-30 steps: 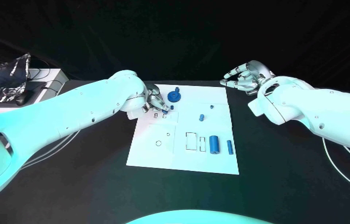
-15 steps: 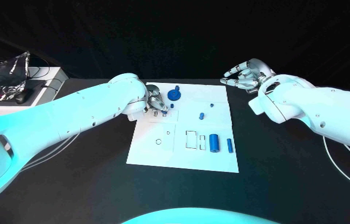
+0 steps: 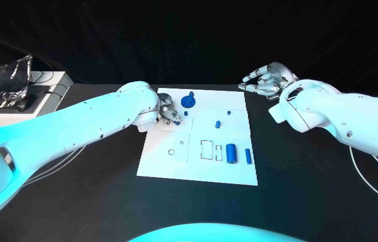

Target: Assemble the parts on the task board

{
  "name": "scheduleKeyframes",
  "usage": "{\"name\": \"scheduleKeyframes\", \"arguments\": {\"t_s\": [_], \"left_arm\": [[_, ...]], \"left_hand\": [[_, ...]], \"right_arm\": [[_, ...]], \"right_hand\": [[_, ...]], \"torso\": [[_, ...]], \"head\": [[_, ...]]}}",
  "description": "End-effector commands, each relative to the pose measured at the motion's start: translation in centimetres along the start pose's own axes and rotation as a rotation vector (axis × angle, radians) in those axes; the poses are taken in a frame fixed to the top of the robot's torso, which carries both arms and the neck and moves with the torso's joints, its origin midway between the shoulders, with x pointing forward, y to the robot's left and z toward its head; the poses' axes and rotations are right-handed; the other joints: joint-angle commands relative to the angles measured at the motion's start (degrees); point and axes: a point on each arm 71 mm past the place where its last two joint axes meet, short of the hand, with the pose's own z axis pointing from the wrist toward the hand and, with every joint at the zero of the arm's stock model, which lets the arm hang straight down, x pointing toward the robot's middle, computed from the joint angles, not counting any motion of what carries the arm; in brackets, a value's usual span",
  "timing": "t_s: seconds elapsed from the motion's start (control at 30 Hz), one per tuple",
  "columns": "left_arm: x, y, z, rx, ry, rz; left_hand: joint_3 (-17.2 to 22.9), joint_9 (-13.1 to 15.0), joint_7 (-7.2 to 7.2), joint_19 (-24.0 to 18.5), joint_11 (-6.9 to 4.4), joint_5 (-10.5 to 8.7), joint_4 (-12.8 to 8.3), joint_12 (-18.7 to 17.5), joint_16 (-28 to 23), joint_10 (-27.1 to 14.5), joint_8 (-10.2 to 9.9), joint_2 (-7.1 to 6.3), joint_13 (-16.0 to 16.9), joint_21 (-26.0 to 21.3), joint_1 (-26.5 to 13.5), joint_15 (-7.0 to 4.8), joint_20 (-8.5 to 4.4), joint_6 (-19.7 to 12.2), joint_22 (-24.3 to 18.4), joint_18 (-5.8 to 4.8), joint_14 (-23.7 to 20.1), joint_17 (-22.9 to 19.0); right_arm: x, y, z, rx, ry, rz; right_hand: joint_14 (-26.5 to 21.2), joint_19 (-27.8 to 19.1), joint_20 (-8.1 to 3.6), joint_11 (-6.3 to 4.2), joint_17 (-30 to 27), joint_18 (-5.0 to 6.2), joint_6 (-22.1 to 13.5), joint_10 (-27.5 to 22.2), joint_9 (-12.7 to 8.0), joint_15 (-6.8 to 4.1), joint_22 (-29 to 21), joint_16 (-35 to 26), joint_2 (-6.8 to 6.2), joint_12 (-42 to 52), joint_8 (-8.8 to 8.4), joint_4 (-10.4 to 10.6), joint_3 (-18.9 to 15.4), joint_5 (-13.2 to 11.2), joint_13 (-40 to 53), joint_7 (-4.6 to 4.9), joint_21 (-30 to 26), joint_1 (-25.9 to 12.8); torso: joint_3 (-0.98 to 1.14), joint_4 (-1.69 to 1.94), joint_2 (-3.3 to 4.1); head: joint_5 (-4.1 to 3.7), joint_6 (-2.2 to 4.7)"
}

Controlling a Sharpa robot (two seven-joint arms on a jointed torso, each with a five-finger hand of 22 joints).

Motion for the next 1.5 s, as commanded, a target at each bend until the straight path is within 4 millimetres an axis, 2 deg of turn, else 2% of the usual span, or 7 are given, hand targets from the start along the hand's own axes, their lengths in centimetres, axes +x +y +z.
{"name": "scheduleKeyframes", "arguments": {"t_s": [0.03, 0.63, 1.03, 1.23, 1.5], "left_arm": [[0.21, 0.03, 0.03, -0.001, 0.001, 0.010], [0.21, 0.33, 0.01, -0.011, 0.000, 0.030], [0.35, -0.01, 0.02, -0.002, 0.005, 0.037], [0.57, -0.22, 0.08, 0.005, 0.023, 0.028], [0.85, -0.39, 0.12, 0.012, 0.044, 0.019]], "left_hand": [[9.30, 6.83, -1.33, 0.34, -0.11, 0.39, -9.57, -0.33, 0.08, -0.04, 0.28, 0.73, -0.05, 0.34, 0.01, -0.37, 0.11, 1.72, 0.03, -0.69, 4.99, 11.81], [9.38, 6.88, -1.35, 0.42, -0.13, 0.44, -9.64, -0.64, 0.10, -0.14, 0.19, 0.74, -0.43, 0.39, -0.04, -0.40, 0.08, 1.81, 0.12, -0.71, 5.01, 11.86], [9.43, 6.92, -1.36, 0.41, -0.15, 0.43, -9.70, -0.78, 0.11, -0.18, 0.14, 0.73, -0.60, 0.38, -0.05, -0.41, 0.07, 1.85, 0.11, -0.71, 5.01, 11.88], [9.03, 7.13, -1.43, 0.44, -0.17, 0.10, -9.52, -1.45, 0.09, -0.19, -0.14, 0.35, -1.48, 0.38, -0.70, -0.43, 0.04, 2.00, 0.13, -0.73, 5.01, 11.86], [6.64, 7.59, -2.28, 0.55, -0.72, 0.00, -8.23, -2.18, 0.14, 0.58, -1.17, -0.54, -2.52, 0.24, -2.80, -0.81, -0.17, 2.87, 0.21, -0.76, 5.07, 12.00]], "right_arm": [[0.02, 0.11, -0.03, -0.014, 0.006, -0.006], [-0.05, 0.03, -0.02, -0.012, 0.005, -0.007], [0.03, 0.05, 0.03, -0.013, 0.007, -0.008], [0.05, 0.05, 0.03, -0.013, 0.008, -0.008], [0.02, 0.03, 0.02, -0.013, 0.007, -0.007]], "right_hand": [[4.82, 2.79, -0.37, -0.16, 10.24, 1.03, -0.37, -0.29, 0.06, -0.46, 9.96, -0.21, -0.04, -0.37, 0.26, 0.07, 0.40, 0.35, 7.43, 0.13, -0.21, -0.75], [4.82, 2.77, -0.37, -0.16, 10.21, 1.04, -0.51, -0.34, 0.21, -0.47, 9.93, -0.22, -0.05, -0.43, 0.50, 0.06, 0.54, 0.46, 7.37, 0.12, -0.27, -0.94], [4.80, 2.78, -0.37, -0.16, 10.14, 1.04, -0.58, -0.36, 0.27, -0.47, 9.93, -0.25, -0.04, -0.46, 0.59, 0.07, 0.59, 0.48, 7.34, 0.12, -0.28, -1.04], [4.80, 2.78, -0.37, -0.16, 10.14, 1.04, -0.58, -0.36, 0.27, -0.47, 9.93, -0.25, -0.04, -0.46, 0.59, 0.07, 0.59, 0.48, 7.34, 0.12, -0.28, -1.04], [4.80, 2.78, -0.37, -0.16, 10.14, 1.04, -0.58, -0.36, 0.27, -0.47, 9.93, -0.25, -0.04, -0.46, 0.59, 0.07, 0.59, 0.48, 7.34, 0.12, -0.28, -1.04]], "torso": [[0.00, -0.03, -0.01], [-0.01, 0.02, 0.03], [0.05, 0.02, 0.06], [0.07, -0.05, 0.02], [0.09, 0.01, -0.03]], "head": [[0.06, -0.10], [0.06, -0.23], [0.20, -0.45], [0.21, -0.59], [0.12, -0.81]]}}
